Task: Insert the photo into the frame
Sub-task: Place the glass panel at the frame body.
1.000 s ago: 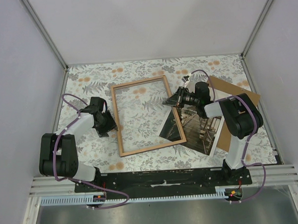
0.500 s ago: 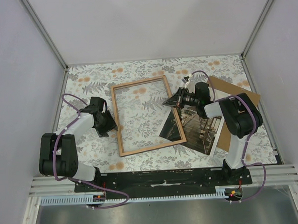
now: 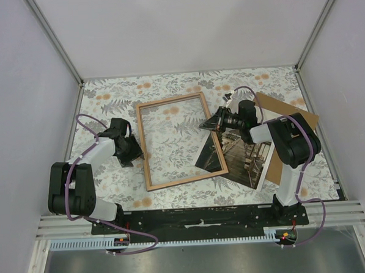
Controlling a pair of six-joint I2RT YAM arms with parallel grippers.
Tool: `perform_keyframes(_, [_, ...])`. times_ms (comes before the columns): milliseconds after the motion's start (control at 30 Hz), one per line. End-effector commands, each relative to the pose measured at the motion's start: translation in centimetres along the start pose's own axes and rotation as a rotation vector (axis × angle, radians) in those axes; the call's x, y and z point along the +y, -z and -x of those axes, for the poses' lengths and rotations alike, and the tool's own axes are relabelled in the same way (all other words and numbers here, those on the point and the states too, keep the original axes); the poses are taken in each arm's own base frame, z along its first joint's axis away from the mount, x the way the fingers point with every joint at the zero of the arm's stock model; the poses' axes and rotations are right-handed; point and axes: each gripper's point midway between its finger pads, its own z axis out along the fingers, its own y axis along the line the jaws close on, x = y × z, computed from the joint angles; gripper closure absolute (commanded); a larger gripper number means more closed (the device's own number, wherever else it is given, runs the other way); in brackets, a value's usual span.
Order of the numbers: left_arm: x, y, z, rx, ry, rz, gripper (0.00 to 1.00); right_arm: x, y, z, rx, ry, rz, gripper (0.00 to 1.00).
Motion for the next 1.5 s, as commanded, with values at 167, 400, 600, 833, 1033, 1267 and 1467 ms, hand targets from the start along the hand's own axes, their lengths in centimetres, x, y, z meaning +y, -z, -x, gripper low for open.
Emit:
perform_keyframes(167, [2.6,-1.9,-2.4,0.07,-0.053,0.119,0.37,0.2,-0.9,1.3,-0.004,0.05,0.012,1.0])
perform_keyframes(400, [2.7,-1.9,-2.5,0.072,-0.056,0.12,0.37,-0.1,-1.1,1.5,0.007,0.042,0.006,1.0])
perform_keyframes(600, [2.7,-1.9,-2.5,0.073,-0.056,0.12,0.37,-0.4,-1.2,1.6,0.012,0.039,-0.006,1.0])
perform_keyframes(833, [2.6,-1.9,-2.5,0.071,-0.059,0.118,0.37,-0.7,-1.3,1.9,0.012,0.042,-0.037,0.87])
perform_keyframes(1033, [2.6,-1.9,-2.5,0.072,-0.059,0.119,0.37,-1.0,-1.3,2.2,0.009,0.053,-0.082,0.76])
perform_keyframes(1267, [2.6,-1.9,-2.4,0.069,-0.06,0.119,0.37,-1.8,-1.2,2.4,0.009,0.074,-0.172,0.66])
perform_keyframes(1467, [2.6,-1.8,-2.5,0.07,-0.06,0.12,0.37,-2.1,-1.1,2.6,0.007,0.098,-0.229,0.6])
